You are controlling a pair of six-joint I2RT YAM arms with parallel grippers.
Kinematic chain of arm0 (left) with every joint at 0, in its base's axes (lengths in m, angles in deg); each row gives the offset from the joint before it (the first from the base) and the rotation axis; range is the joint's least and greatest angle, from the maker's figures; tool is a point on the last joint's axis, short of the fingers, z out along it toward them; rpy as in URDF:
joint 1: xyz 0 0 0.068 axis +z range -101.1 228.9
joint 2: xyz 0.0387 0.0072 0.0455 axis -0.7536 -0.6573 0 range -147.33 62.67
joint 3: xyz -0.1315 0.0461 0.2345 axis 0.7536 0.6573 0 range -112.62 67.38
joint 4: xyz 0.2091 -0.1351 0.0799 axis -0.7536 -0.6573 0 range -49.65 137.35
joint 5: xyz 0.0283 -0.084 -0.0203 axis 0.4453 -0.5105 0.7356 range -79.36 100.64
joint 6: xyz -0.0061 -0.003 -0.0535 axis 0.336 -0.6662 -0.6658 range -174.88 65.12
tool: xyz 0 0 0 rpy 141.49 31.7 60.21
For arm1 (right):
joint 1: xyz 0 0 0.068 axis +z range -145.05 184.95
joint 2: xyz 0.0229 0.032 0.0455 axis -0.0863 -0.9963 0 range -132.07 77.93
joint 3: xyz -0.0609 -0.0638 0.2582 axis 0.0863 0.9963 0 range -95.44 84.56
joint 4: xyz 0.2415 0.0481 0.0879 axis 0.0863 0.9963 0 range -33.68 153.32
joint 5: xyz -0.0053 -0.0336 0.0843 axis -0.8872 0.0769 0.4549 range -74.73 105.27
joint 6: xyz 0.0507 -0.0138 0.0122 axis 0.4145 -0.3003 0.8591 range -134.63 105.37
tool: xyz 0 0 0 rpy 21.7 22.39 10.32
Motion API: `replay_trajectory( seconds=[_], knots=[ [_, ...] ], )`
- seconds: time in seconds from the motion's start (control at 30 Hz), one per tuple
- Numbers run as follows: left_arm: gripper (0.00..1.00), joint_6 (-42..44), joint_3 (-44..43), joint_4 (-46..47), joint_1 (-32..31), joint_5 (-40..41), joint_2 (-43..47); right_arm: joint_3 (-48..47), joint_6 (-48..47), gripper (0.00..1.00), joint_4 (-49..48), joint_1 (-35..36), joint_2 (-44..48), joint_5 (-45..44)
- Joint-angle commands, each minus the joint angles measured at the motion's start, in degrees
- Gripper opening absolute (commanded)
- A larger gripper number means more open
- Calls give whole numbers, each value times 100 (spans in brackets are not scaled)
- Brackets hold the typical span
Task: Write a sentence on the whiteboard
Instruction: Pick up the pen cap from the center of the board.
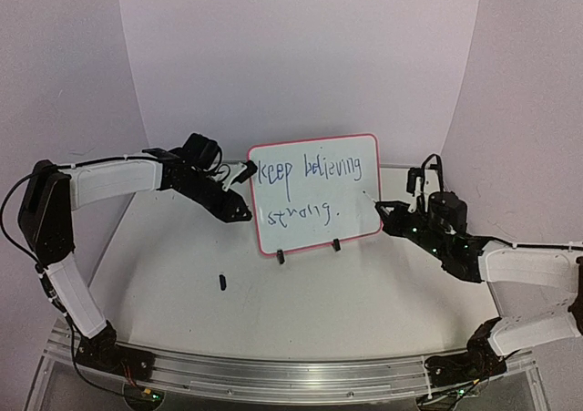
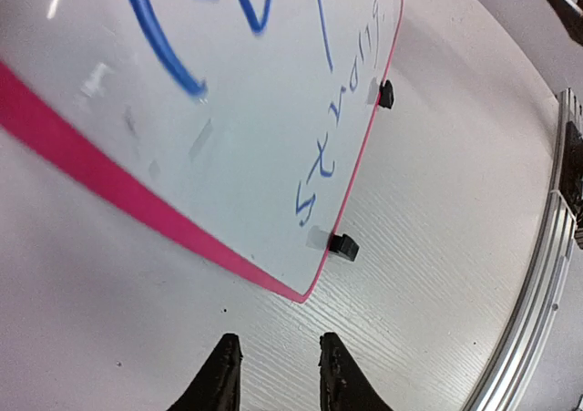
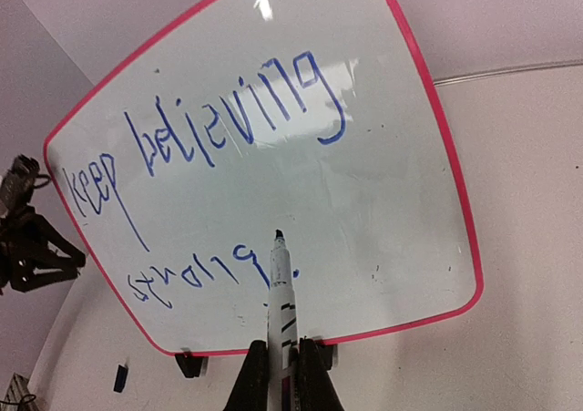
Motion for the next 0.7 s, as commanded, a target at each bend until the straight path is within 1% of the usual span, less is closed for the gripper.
replay_trajectory(
  seconds=[0.0, 0.17, 0.3, 0.4, 0.43, 0.47, 0.57, 0.6, 0.63, 0.67],
  knots=[
    [33, 39, 144, -323, -40, 273, 62, 71, -309, 0, 284, 18, 416, -415],
    [39, -189, 460, -31, -40, 283, 420, 89, -438, 0, 411, 19, 718, -473],
    [47, -464, 679, 138, -40, 366, 690, 133, -492, 0, 485, 20, 889, -474],
    [53, -813, 1039, 334, -40, 496, 1041, 171, -529, 0, 567, 20, 1022, -482],
    [55, -1138, 1292, 460, -39, 596, 1284, 176, -544, 0, 602, 18, 1055, -481],
    [55, -1198, 1341, 487, -40, 652, 1334, 181, -548, 0, 619, 20, 1067, -481],
    [56, -2009, 1904, 806, -41, 1002, 1824, 158, -573, 0, 694, 22, 1076, -433],
    [57, -2405, 2125, 916, -39, 1197, 1991, 157, -573, 0, 713, 19, 1072, -429],
    [57, -2504, 2175, 935, -44, 1252, 2026, 156, -573, 0, 714, 18, 1072, -421],
    [57, -3092, 2421, 1000, -49, 1515, 2142, 161, -565, 0, 722, 20, 1063, -419]
  ],
)
